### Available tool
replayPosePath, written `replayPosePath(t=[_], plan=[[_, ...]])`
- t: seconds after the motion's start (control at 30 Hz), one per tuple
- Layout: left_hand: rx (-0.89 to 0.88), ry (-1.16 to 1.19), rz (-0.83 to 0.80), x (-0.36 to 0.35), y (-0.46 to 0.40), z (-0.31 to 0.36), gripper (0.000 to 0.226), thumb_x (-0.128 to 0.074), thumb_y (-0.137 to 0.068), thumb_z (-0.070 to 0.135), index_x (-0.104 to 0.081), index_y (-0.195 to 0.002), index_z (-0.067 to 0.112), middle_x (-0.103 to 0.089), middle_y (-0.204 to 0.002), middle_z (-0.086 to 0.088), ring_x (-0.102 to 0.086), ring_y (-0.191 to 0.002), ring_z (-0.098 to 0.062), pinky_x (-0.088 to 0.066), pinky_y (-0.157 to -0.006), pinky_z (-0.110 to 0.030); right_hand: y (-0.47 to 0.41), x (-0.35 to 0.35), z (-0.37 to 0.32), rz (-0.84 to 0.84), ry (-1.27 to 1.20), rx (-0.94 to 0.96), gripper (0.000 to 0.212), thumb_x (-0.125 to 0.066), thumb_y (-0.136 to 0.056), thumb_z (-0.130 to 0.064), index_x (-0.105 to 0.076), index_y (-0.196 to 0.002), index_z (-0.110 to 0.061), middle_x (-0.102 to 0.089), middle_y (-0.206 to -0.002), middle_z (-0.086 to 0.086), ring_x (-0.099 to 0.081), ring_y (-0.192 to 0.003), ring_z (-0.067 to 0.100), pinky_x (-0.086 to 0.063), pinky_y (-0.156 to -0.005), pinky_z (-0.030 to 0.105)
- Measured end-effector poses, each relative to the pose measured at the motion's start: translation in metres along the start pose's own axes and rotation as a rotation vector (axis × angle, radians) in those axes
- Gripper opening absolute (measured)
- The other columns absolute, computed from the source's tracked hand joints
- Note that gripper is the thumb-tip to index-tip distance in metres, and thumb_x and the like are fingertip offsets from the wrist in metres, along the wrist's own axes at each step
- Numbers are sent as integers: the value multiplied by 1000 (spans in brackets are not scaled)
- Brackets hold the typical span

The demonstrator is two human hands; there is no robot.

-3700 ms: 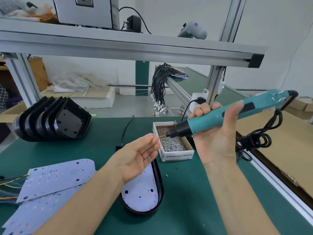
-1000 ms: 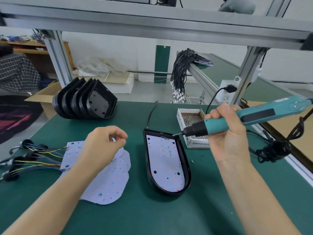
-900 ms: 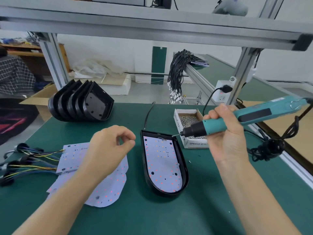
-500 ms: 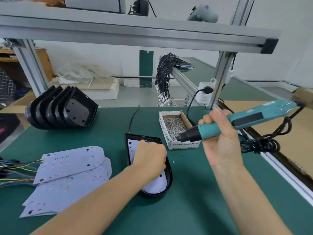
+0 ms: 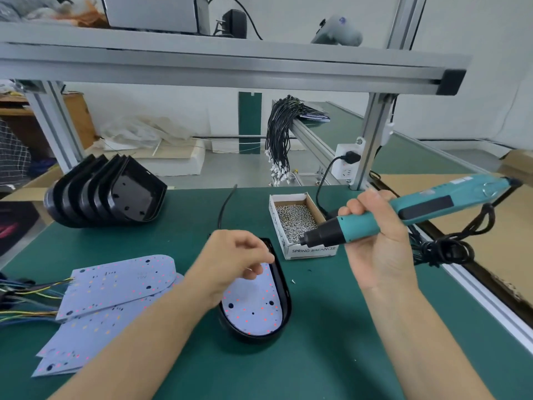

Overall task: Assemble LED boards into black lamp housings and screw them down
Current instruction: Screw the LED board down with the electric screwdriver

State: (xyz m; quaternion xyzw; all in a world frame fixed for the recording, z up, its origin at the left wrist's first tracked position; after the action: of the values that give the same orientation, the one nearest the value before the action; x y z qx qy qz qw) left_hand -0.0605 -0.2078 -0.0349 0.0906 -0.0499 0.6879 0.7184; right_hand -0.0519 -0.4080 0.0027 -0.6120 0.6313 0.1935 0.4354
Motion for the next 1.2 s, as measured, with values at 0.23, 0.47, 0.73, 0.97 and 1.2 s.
replayPosePath(t=[0.23, 0.47, 0.73, 0.97, 1.2], plan=[[229, 693, -42, 24, 14, -5, 20, -68, -58, -1, -79, -72, 7, -74, -78, -11, -70, -61, -14, -56, -56, -20, 6, -31, 15, -113, -25, -29, 28, -60, -84, -2, -47, -70, -22, -48, -64, -7, -52, -58, 9, -49, -66, 24], [355, 994, -2, 19, 28, -13, 7, -70, -61, 9, -75, -60, 4, -69, -63, -4, -66, -51, -10, -54, -47, -18, 14, -55, 32, -184, -14, -35, 30, -57, -86, -1, -50, -68, -23, -49, -63, -6, -52, -58, 9, -50, -68, 25], [399, 1152, 17, 18, 35, -15, 13, -72, -62, 16, -69, -56, 5, -64, -63, -2, -60, -47, -9, -52, -45, -16, 15, -68, 41, -188, 6, -6, 27, -56, -86, 0, -44, -73, -21, -48, -64, -6, -50, -59, 10, -47, -67, 24], [348, 1141, -37, 19, 34, -16, 10, -71, -61, 15, -69, -57, 7, -62, -64, -2, -58, -48, -9, -52, -47, -16, 15, -71, 42, -195, 23, -13, 28, -56, -86, 0, -45, -71, -21, -49, -64, -7, -50, -58, 9, -47, -66, 24], [322, 1123, -71, 19, 32, -15, 8, -72, -60, 14, -69, -58, 7, -62, -64, -2, -57, -49, -8, -52, -47, -16, 14, -71, 42, -180, 0, -28, 30, -55, -88, 1, -44, -71, -21, -50, -63, -7, -50, -57, 9, -47, -66, 24]])
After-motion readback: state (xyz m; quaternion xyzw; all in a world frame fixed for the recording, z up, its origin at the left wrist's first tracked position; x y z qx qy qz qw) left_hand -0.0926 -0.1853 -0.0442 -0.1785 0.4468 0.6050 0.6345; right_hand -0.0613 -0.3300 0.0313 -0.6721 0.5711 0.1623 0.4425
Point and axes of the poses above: each hand's wrist, its own y-axis away from the middle knuckle, its own x-axis out of the back of the hand, z = x × y, the point moved 4 cm from there along -y, towards the middle knuckle
